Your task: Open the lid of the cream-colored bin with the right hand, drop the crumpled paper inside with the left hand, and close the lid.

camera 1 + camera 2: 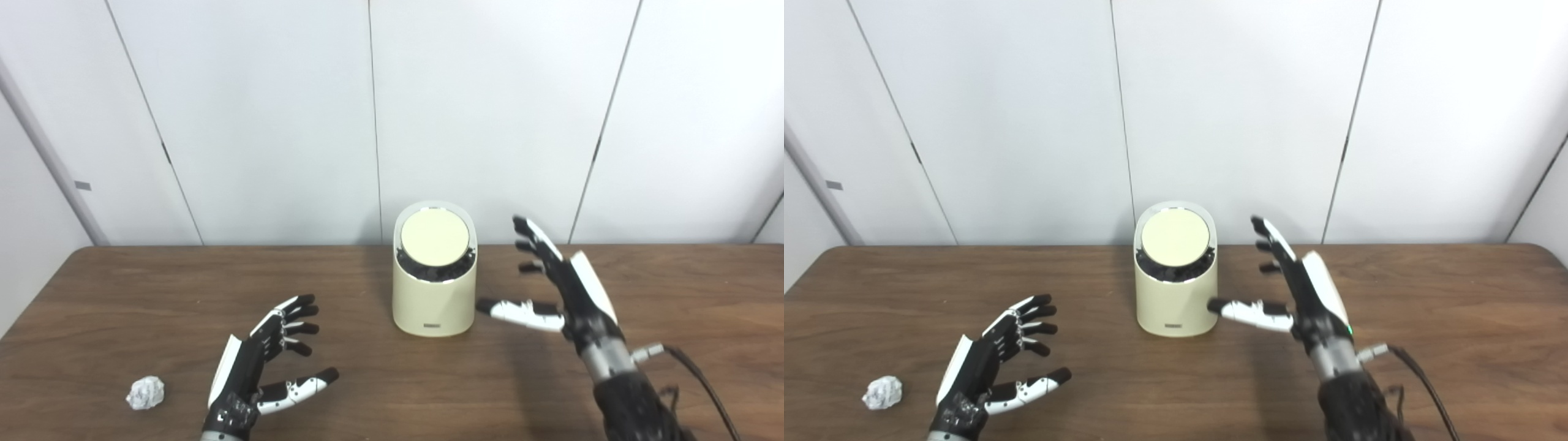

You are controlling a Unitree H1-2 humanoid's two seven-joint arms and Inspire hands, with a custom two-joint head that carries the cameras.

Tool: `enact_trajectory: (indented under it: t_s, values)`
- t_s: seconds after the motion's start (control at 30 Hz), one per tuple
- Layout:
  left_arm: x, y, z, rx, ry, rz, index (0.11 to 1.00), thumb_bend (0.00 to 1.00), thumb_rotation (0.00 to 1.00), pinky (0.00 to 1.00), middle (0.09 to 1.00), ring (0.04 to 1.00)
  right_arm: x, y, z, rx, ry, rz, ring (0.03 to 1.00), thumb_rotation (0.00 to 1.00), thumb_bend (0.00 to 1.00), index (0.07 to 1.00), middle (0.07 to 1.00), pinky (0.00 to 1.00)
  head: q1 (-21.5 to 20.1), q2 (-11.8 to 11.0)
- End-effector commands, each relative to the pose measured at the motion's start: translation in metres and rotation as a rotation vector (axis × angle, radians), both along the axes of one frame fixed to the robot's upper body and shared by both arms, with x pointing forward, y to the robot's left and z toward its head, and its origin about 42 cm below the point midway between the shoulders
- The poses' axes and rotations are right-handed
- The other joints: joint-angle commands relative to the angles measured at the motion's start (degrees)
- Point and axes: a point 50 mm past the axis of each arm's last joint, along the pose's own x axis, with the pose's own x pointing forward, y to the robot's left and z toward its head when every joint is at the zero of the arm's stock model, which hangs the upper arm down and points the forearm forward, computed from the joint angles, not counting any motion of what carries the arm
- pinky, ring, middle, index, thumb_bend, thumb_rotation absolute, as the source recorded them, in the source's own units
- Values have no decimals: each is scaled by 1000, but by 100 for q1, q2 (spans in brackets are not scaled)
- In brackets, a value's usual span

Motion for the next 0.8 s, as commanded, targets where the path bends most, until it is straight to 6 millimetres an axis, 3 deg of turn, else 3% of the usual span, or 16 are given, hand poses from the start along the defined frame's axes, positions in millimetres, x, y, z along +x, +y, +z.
enact_trajectory:
  t_s: [0.0, 0.17, 0.4, 0.77]
  values:
    - [1, 0, 9, 3, -57, -12, 837, 703, 4, 579, 804, 717, 10, 5, 25, -24, -64, 7, 877, 445, 884, 960, 930, 729, 3, 6]
    - [0, 0, 9, 2, -54, -12, 837, 704, 25, 581, 802, 718, 22, 10, 42, -52, -56, 6, 894, 456, 872, 997, 952, 705, -5, 14]
    - [1, 0, 8, -3, -54, -17, 838, 704, 24, 587, 803, 718, 36, 22, 61, -107, -63, -5, 862, 481, 845, 969, 942, 656, -4, 13]
    - [3, -1, 7, 3, -47, -22, 843, 700, 12, 587, 804, 725, 62, 34, 75, -162, -44, -12, 834, 474, 782, 959, 930, 639, 36, 2]
